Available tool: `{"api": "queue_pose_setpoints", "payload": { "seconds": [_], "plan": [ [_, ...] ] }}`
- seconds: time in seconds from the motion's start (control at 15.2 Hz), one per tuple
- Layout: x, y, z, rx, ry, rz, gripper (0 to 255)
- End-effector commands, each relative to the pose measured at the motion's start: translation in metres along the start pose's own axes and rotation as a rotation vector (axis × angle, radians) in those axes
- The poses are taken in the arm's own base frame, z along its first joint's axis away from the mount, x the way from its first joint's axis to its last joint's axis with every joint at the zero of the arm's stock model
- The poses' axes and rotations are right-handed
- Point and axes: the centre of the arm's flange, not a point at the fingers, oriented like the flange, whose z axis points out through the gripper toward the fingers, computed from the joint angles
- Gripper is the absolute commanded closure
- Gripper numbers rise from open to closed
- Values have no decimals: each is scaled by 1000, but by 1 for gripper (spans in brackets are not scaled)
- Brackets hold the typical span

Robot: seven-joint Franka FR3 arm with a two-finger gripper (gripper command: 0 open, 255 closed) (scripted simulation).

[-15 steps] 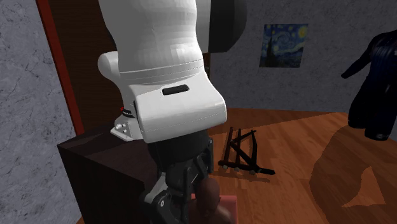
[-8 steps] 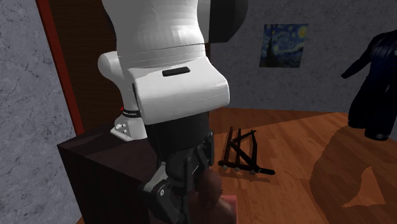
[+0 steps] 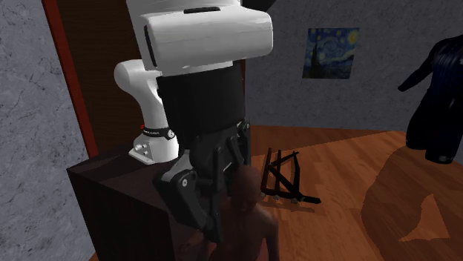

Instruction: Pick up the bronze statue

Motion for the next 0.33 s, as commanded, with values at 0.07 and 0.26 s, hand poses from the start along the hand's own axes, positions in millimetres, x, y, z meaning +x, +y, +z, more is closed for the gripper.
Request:
{"api": "queue_pose_setpoints", "payload": {
  "seconds": [0.07, 0.26],
  "plan": [
    [1, 0, -17, -1, 2, 0, 255],
    [2, 0, -23, -1, 2, 0, 255]
  ]
}}
